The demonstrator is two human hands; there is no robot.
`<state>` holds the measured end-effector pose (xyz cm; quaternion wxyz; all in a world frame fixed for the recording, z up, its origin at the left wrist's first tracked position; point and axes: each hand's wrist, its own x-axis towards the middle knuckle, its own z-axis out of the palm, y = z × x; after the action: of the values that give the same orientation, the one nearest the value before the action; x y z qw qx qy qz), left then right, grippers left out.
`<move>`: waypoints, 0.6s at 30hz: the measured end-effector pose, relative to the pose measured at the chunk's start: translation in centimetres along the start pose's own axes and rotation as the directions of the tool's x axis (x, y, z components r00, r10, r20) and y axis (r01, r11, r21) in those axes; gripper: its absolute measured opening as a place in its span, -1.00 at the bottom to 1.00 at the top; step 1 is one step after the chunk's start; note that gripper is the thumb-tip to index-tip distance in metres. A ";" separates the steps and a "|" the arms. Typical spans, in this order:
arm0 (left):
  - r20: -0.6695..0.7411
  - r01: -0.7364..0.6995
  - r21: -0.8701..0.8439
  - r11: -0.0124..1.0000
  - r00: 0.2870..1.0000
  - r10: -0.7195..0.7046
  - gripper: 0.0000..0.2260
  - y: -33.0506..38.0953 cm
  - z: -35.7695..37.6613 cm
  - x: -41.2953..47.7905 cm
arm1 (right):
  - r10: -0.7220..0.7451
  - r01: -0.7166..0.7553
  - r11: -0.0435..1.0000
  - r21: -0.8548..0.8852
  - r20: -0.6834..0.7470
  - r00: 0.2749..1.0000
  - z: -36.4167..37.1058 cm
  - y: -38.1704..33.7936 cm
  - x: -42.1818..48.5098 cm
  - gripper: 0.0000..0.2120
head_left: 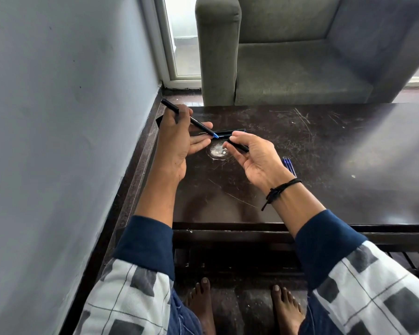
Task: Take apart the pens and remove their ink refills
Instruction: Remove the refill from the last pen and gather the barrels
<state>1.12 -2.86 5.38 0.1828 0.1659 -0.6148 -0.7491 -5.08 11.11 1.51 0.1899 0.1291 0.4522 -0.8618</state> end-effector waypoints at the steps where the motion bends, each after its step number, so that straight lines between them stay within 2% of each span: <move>1: 0.000 0.003 0.001 1.000 1.000 -0.003 -0.80 0.0 0.0 0.0 | 0.004 -0.004 1.000 -0.005 0.011 1.000 -0.1 -0.1 0.0 -0.86; 7: -0.003 0.016 -0.013 1.000 1.000 -0.016 -0.81 0.3 0.1 -0.2 | 0.026 -0.019 0.995 -0.102 0.069 0.997 0.0 0.0 -0.5 -0.85; 13: -0.006 0.031 -0.018 0.999 1.000 -0.031 -0.81 0.3 0.0 -0.2 | 0.064 -0.013 0.941 -0.337 0.141 0.988 -0.1 0.2 -0.5 -0.83; 18: 0.008 0.032 0.018 0.999 0.999 -0.032 -0.82 0.3 0.0 -0.3 | 0.090 -0.032 0.934 -0.355 0.149 0.985 0.1 0.5 -0.4 -0.87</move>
<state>1.37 -2.80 5.71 0.1669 0.1741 -0.6194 -0.7471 -4.49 10.91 1.39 0.2729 0.0362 0.5774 -0.7686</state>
